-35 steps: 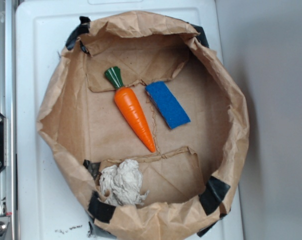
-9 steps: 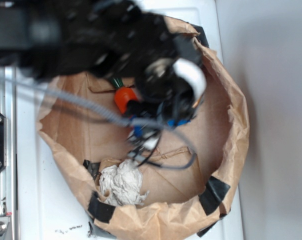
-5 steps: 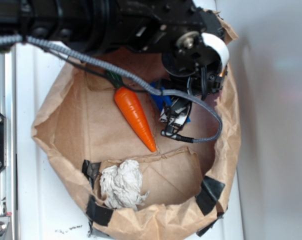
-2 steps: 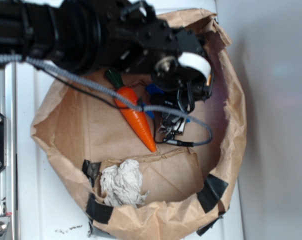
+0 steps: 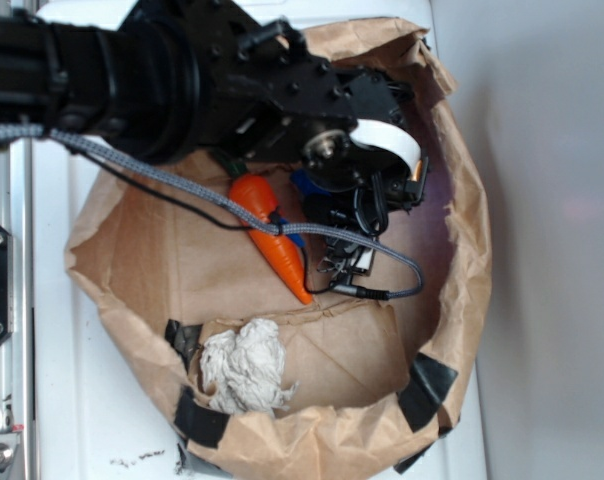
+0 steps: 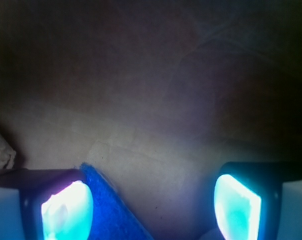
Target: Grab the blue sponge.
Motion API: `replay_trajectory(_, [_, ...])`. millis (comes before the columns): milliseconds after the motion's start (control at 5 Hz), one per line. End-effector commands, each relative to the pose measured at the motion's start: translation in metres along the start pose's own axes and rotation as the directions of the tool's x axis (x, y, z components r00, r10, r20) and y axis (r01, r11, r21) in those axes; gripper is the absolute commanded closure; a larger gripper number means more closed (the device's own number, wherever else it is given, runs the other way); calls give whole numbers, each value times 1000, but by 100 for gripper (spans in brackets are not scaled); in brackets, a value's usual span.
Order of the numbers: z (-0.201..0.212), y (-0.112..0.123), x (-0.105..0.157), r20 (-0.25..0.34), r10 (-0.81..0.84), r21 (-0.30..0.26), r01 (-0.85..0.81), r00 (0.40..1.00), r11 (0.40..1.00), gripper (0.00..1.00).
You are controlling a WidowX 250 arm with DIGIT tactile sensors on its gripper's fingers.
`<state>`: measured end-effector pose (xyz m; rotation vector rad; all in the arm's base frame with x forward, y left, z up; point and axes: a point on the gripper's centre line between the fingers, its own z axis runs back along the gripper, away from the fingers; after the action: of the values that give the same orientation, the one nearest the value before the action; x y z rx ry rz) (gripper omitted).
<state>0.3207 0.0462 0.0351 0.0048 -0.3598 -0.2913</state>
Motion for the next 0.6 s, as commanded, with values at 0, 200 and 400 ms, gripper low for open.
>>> replay_trajectory(0, [32,-1,9,2,-47,-87,47,999,995,0])
replay_trajectory(200, [47,4,10,-2,-46,-125,45,999,991,0])
replay_trajectory(400, [58,6,6,4,-54,-151,54,999,987,0])
